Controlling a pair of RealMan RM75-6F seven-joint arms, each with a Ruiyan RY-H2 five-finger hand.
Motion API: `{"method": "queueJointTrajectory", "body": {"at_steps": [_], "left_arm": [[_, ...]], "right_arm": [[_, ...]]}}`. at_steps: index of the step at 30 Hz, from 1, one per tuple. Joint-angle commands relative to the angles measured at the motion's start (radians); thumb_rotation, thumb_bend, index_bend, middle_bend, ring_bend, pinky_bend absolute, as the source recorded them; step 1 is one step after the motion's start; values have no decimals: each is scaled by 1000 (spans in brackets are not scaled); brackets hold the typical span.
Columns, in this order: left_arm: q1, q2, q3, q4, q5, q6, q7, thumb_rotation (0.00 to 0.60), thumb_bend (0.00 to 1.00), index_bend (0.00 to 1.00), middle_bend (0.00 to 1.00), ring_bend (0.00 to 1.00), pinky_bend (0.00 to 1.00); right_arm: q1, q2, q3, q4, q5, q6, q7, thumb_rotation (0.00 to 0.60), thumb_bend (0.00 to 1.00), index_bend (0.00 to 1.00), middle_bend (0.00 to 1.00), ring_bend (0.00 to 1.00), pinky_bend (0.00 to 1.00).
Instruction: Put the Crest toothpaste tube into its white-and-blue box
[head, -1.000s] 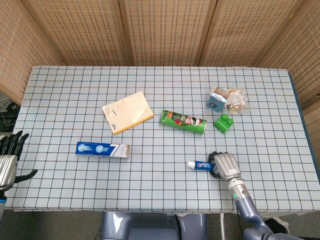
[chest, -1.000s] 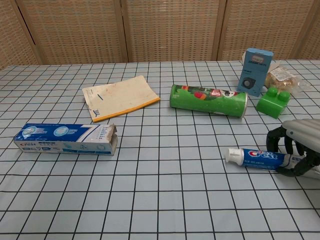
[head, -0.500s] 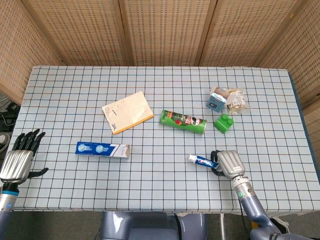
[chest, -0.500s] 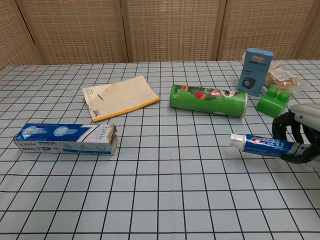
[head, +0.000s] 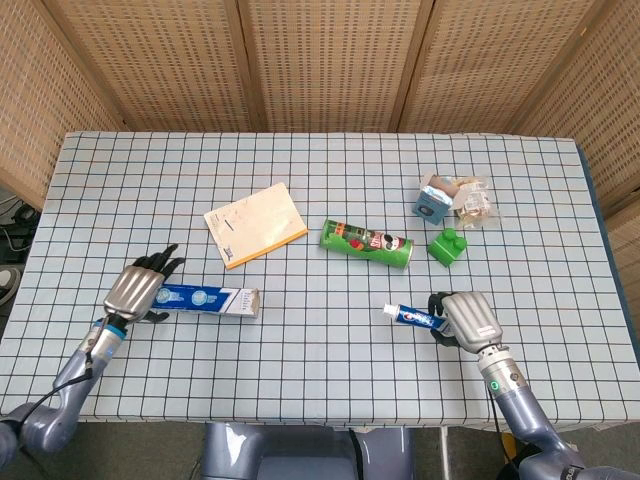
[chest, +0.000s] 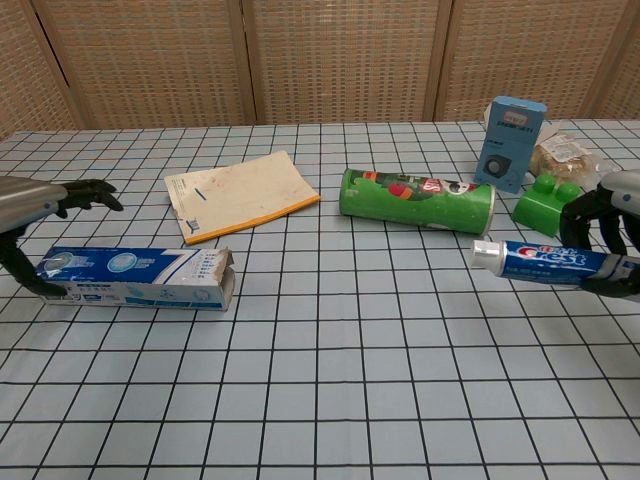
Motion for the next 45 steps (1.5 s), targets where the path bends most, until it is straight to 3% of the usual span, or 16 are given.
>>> {"method": "queueJointTrajectory", "body": {"at_steps": [1,6,13,16,21,25,27,29,31,34,38,45], "left_arm": [[-62,-83,-7,74,-39,-72,14,600,0,164,105,215,265],[-80,-114,-8,90,-52,-66,17,600,0,215,165,272,306],[-74,-135,1,110,-18,17,17,600,6,504,430,488,455],[-66,-135,6,107,-17,40,17,600,41,566,477,527,488],[-63,-113,4,70,-17,51,-19,600,74,576,483,534,495],[-60,-92,-2,34,5,74,-116,600,80,578,484,535,496],[-58,-83,-9,16,19,88,-194,600,79,579,486,535,496],[-58,-87,-39,-23,51,124,-423,600,77,580,488,535,497],[-66,-95,-42,-14,87,142,-561,600,70,580,488,535,497],[-86,-118,-56,-2,104,150,-681,600,59,573,488,535,497],[-125,-165,-85,14,79,125,-725,600,54,565,488,535,505],[-175,-239,-115,41,47,102,-736,600,42,570,488,535,506]], "right_arm": [[5,16,-9,-8,13,-18,-7,600,636,651,611,628,672],[7,25,-14,-19,19,-16,-15,600,636,652,611,628,674],[8,36,-16,-34,17,-2,-23,600,637,653,614,632,676],[8,42,-15,-41,18,5,-24,600,636,653,614,633,676],[10,54,-12,-50,21,12,-29,600,636,654,615,633,677],[13,66,-9,-59,16,19,-38,600,637,657,616,634,677],[17,75,-8,-66,10,22,-47,600,636,657,616,634,677],[38,114,0,-87,-18,23,-100,600,637,658,617,634,677],[50,149,14,-128,-10,17,-122,600,637,660,620,635,677],[73,215,41,-200,5,3,-148,600,636,664,626,641,678],[104,317,88,-285,24,-6,-177,600,636,671,634,649,679],[147,407,141,-337,49,13,-270,600,643,677,646,663,683]]}}
